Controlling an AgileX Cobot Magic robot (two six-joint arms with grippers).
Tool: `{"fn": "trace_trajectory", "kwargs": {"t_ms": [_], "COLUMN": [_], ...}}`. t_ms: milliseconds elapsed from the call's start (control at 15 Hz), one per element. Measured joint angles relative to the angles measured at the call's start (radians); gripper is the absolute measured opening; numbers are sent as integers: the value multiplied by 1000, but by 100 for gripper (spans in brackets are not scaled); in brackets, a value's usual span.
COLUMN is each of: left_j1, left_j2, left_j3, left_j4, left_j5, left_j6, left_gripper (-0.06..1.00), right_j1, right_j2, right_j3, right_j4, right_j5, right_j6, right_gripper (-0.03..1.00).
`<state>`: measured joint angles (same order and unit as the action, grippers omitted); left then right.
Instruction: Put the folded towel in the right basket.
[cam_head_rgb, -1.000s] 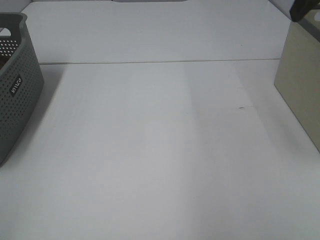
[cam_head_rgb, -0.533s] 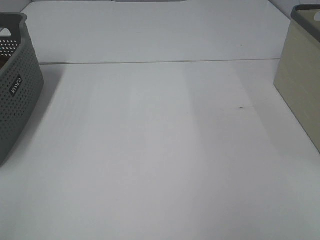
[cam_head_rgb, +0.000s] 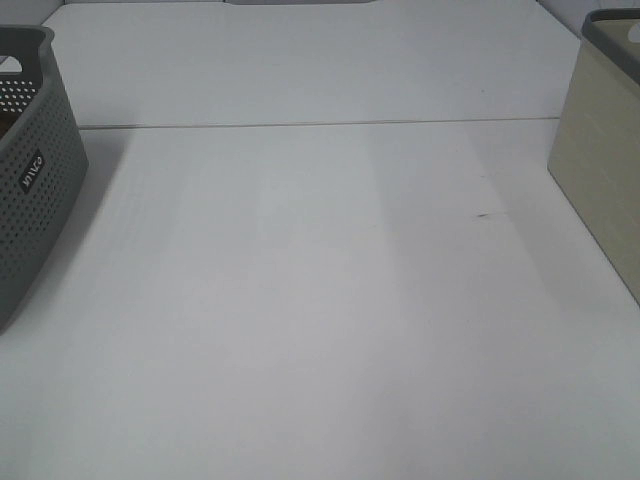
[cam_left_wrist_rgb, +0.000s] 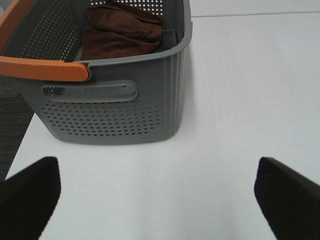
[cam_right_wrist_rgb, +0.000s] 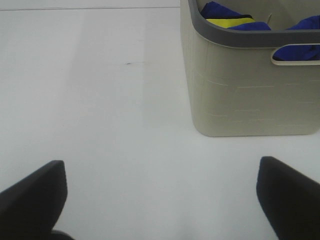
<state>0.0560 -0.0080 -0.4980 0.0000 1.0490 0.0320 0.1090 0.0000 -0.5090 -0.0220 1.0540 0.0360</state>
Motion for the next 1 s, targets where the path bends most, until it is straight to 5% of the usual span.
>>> {"fn": "trace_trajectory", "kwargs": {"t_ms": [467, 733, 1000], "left_j1": [0, 0, 0], "left_j2": [0, 0, 0], "left_j3": [0, 0, 0], "left_j4": [0, 0, 0], "left_j5": [0, 0, 0], "left_j6": [0, 0, 0], "left_gripper": [98, 98, 98], "right_j1": [-1, -107, -111], "right_j2": [-4, -4, -4], "right_j3": [5, 5, 5], "right_j4": [42, 43, 47], "right_j5": [0, 0, 0], "right_j6": [-43, -43, -43], "right_gripper": [98, 98, 98]}}
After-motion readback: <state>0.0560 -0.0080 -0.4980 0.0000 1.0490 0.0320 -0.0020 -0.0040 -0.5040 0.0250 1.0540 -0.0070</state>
